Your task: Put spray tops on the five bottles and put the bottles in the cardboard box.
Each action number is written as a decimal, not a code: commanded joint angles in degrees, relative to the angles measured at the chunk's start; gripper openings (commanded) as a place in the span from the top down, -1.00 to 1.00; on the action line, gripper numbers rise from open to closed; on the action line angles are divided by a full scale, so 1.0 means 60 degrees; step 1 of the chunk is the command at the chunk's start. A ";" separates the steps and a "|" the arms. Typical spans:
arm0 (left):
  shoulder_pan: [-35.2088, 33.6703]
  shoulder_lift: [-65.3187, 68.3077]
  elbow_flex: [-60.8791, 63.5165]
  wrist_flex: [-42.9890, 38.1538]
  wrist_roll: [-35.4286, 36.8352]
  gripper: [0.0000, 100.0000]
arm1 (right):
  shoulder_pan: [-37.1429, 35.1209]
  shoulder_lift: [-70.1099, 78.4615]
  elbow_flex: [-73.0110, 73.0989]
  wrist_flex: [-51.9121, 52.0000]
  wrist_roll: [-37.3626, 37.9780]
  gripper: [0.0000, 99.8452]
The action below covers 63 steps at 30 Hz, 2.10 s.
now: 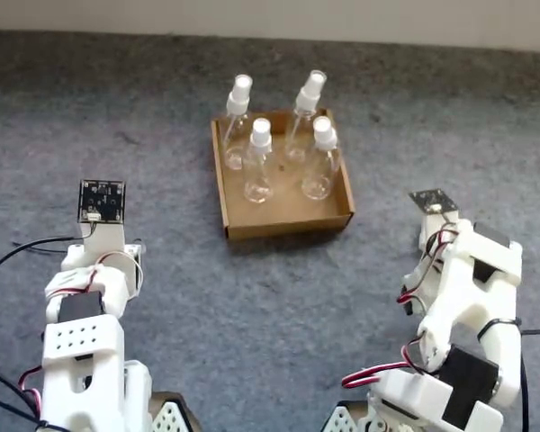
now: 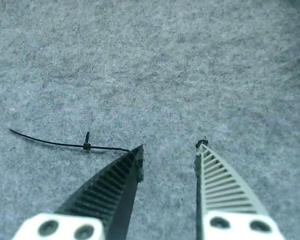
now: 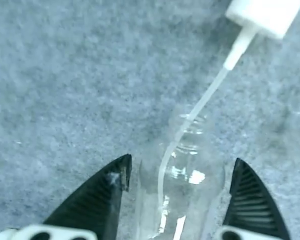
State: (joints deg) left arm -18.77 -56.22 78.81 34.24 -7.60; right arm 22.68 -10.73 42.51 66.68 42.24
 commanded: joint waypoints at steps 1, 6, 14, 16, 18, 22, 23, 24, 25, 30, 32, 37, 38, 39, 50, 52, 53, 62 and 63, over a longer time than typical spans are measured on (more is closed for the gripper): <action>0.0168 -0.0037 -0.0007 -0.0190 -0.0044 0.67 | -0.0081 -0.0051 -0.0505 0.0081 -0.0059 0.51; 0.0168 -0.0037 -0.0007 -0.0176 -0.0044 0.67 | -0.0051 -0.0051 -0.0462 0.0081 0.0176 0.52; 0.0183 -0.0051 -0.0007 -0.0132 -0.0029 0.67 | 0.0022 -0.0081 -0.0505 0.0007 0.0161 0.93; 0.0271 -0.0095 -0.0095 -0.0117 -0.0029 0.67 | 0.0227 -0.0154 -0.0505 0.0037 0.0161 0.99; 0.0388 -0.0110 -0.0271 0.0044 -0.0029 0.67 | 0.0608 -0.0183 -0.0535 0.0081 0.0220 0.99; 0.1473 -0.0110 -0.1956 0.2740 -0.0103 0.67 | 0.1458 -0.0681 -0.1121 0.0081 0.0821 0.99; 0.1941 -0.0110 -0.2630 0.3590 -0.0249 0.67 | 0.1707 -0.0901 -0.1223 0.0081 0.0967 0.99; 0.2440 -0.0037 -0.3348 0.4381 -0.0498 0.67 | 0.1927 -0.1121 -0.1341 0.0081 0.1099 0.99; 0.3011 -0.0022 -0.4168 0.5143 -0.0689 0.67 | 0.2147 -0.1370 -0.1414 0.0081 0.1158 0.99; 0.5385 0.0037 -0.7495 0.7531 -0.0835 0.67 | 0.3055 -0.2103 -0.1795 0.0081 0.2007 0.99; 0.5985 0.0388 -0.8476 0.8103 -0.0835 0.67 | 0.3495 -0.2073 -0.1912 0.0051 0.2520 0.99; 0.6850 0.2293 -1.0147 0.9070 -0.0850 0.67 | 0.3392 -0.2132 -0.1985 -0.0007 0.3473 0.99; 0.6864 0.2601 -1.0293 0.9084 -0.0850 0.67 | 0.3128 -0.2249 -0.1971 -0.0007 0.3341 0.99; 0.6864 0.2791 -1.0469 0.9128 -0.0850 0.67 | 0.2879 -0.2425 -0.1985 -0.0007 0.3179 0.99; 0.5590 0.2850 -1.0513 0.9216 -0.0879 0.67 | 0.0535 -0.3333 -0.1341 0.1033 0.2535 0.99; 0.5458 0.2850 -1.0542 0.9201 -0.0879 0.67 | -0.0110 -0.3685 -0.0330 0.0271 0.3194 0.99; 0.5443 0.2850 -1.0557 0.9201 -0.0894 0.67 | -0.0432 -0.4022 0.0154 0.0007 0.3516 0.99; 0.5458 0.2864 -1.0527 0.9201 -0.0894 0.66 | -0.0974 -0.8476 0.2234 0.2103 0.5128 0.99; 0.5458 0.2879 -1.0527 0.9201 -0.0894 0.66 | -0.1150 -0.9018 0.2249 0.2527 0.5143 0.99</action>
State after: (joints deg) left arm 14.64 -39.16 18.51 89.10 -12.26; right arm 18.11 -55.21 56.04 75.65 71.43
